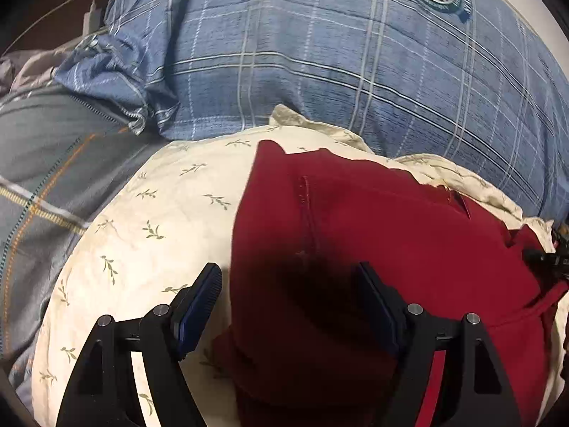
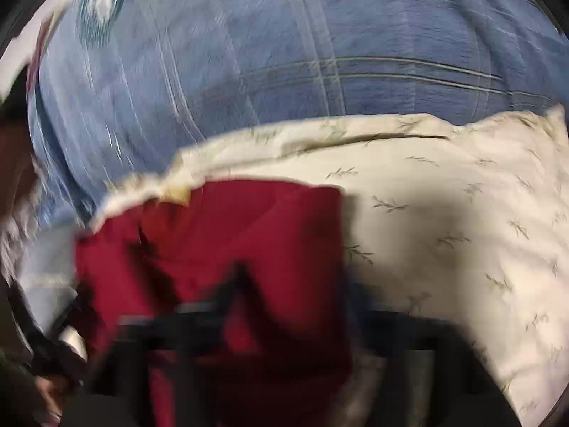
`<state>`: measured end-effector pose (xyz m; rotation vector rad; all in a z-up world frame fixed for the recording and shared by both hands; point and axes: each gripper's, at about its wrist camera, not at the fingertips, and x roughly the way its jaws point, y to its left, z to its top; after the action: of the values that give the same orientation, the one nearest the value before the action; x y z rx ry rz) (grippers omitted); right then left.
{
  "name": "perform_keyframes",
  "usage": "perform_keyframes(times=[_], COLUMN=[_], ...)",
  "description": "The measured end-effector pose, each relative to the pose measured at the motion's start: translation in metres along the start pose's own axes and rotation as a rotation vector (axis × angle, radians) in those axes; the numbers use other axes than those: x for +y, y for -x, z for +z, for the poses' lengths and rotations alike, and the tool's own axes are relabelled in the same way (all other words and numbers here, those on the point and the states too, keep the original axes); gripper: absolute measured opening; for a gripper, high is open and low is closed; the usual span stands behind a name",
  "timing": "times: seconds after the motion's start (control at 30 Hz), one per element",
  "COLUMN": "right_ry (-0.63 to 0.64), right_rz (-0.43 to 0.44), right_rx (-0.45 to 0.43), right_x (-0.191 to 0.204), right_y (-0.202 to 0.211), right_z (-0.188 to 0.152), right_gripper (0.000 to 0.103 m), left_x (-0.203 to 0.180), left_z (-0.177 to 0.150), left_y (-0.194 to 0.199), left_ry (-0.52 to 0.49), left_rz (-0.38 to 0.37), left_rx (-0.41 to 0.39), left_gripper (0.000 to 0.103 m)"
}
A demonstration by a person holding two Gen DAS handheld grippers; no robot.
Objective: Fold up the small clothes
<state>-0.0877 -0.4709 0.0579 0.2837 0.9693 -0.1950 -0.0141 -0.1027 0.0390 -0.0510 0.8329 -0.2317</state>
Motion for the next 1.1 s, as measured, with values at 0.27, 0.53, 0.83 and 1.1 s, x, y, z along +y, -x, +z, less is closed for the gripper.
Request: perform_keyframes(times=[0.27,0.53,0.83,1.1], right_ry=[-0.124,0.097,-0.033,0.027], right_rz=[-0.036,-0.06,-0.079,-0.163], right_rx=[-0.061,-0.056,-0.069,-0.02], right_x=[-0.038,0.014,-0.017,-0.001], right_y=[0.013,0.061,0.085,0.054], right_z=[-0.022,-0.046,-0.083,-0.076], right_gripper=[0.025,0.044,0.054,0.041], left_x=[-0.003,-0.004,-0.002,0.018], left_z=[-0.003,-0.008,-0.02,-0.024], left_y=[0.0,0.01,0.033,0.055], left_ry=[-0.026,-0.044,-0.078,0.01], left_rz=[0.001,0.013,0.02,0.022], left_rx=[0.006,-0.005,-0.016,-0.005], left_gripper=[0.076,0.076,0.076,0.076])
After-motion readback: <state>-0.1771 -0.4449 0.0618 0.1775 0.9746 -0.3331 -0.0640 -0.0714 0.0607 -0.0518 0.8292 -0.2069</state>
